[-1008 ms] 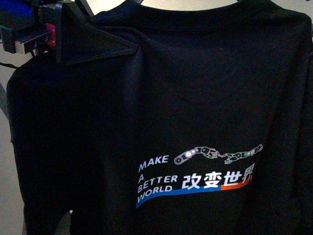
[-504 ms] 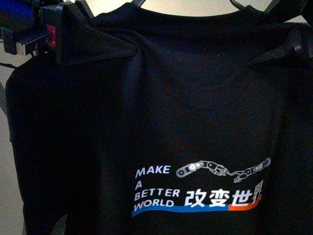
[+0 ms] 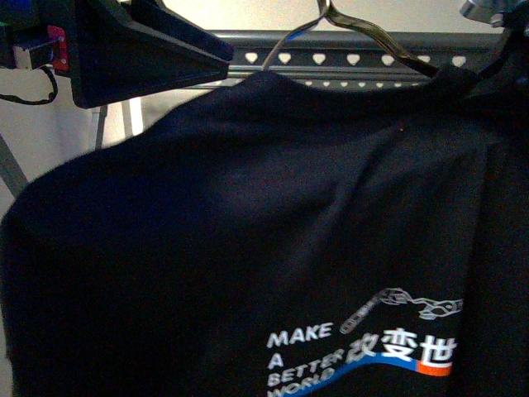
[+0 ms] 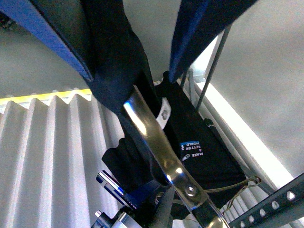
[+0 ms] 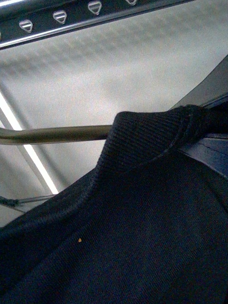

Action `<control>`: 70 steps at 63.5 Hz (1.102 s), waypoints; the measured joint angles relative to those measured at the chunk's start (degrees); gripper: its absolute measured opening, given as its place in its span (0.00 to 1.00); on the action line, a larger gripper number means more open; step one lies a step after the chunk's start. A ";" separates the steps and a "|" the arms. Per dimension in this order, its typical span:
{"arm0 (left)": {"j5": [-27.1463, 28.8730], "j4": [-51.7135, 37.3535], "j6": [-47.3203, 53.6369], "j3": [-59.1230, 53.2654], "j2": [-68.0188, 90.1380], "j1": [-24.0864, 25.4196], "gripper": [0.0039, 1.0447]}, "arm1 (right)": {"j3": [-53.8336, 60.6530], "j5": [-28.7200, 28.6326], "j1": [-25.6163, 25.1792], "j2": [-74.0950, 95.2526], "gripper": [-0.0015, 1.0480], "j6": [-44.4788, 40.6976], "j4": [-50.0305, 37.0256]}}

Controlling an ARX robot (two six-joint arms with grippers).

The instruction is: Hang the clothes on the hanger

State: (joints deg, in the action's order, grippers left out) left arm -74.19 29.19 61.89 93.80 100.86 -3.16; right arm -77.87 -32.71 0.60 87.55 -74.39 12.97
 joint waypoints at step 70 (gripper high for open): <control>74.18 -52.72 -61.05 -50.73 -36.44 2.99 0.26 | 18.99 35.89 -14.12 -12.26 0.03 18.38 -5.46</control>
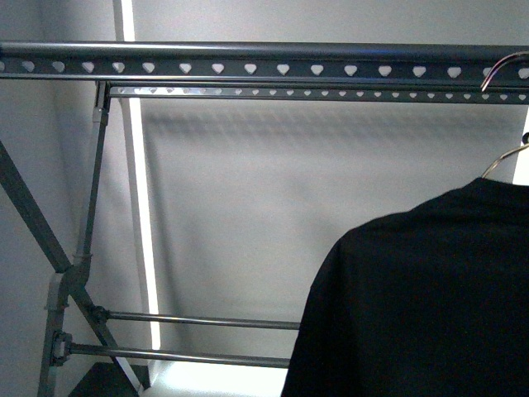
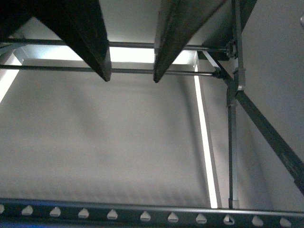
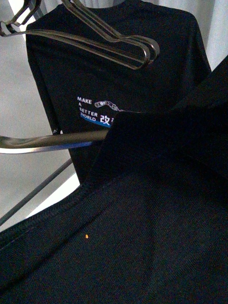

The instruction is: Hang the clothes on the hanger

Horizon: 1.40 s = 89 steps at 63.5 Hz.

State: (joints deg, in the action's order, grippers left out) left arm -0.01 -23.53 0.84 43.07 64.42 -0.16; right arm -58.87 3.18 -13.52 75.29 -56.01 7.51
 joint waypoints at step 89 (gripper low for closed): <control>0.04 7.41 -0.42 -41.05 -46.31 0.09 0.03 | -52.96 25.55 4.98 37.22 0.03 10.73 17.20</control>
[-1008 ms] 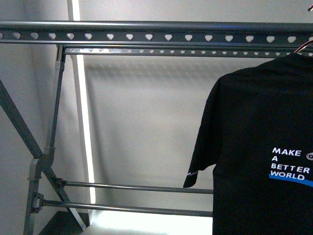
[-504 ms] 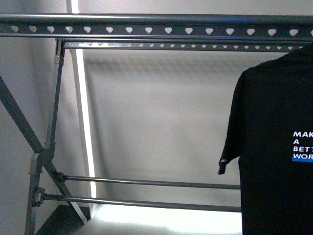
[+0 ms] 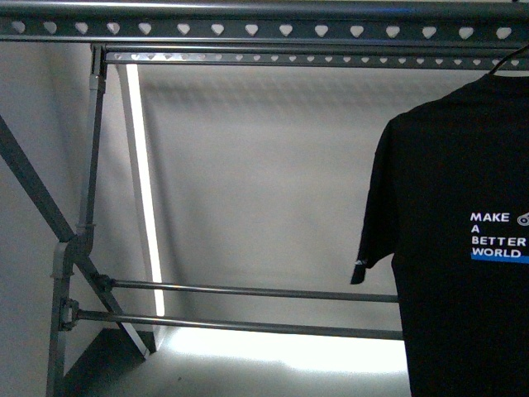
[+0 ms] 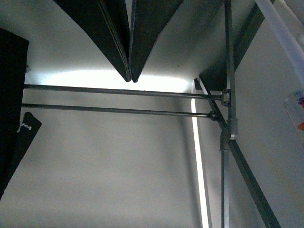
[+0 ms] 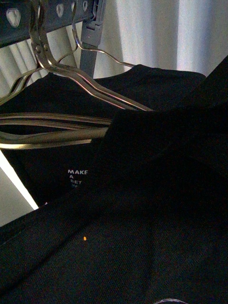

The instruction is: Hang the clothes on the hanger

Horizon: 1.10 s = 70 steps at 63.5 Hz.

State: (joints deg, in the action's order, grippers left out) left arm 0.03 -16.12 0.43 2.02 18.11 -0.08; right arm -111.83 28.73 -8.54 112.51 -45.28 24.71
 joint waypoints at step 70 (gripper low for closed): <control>0.02 4.20 -0.24 -1.01 -6.67 0.00 0.94 | 27.52 -24.20 0.85 -26.34 0.93 17.22 -24.57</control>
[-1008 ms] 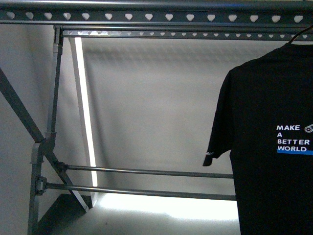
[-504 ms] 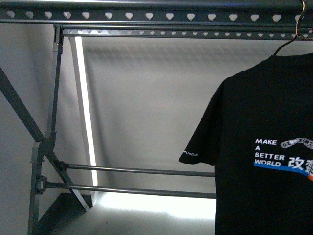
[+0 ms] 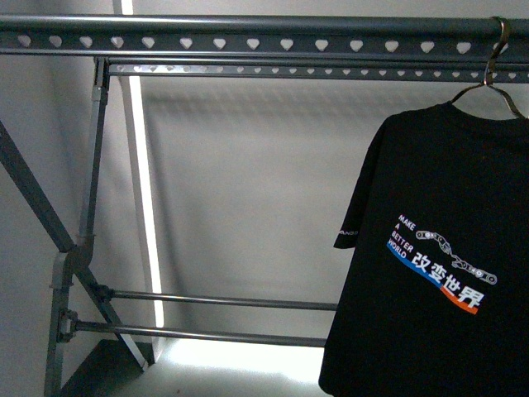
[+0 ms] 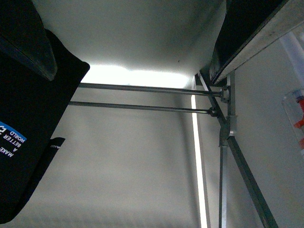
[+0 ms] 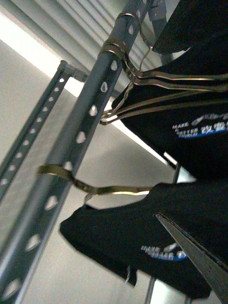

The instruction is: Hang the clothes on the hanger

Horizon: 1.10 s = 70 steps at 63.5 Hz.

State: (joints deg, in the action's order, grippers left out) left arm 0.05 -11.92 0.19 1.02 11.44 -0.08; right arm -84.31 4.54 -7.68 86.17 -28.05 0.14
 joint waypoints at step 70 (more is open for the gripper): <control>0.00 0.00 0.00 0.00 -0.13 0.00 0.94 | 76.46 -4.61 7.45 -79.82 0.02 28.02 1.51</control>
State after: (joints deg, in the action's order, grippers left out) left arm 0.05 -11.92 0.19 1.02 11.31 -0.08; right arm -7.86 -0.08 -0.23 6.35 -0.03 1.65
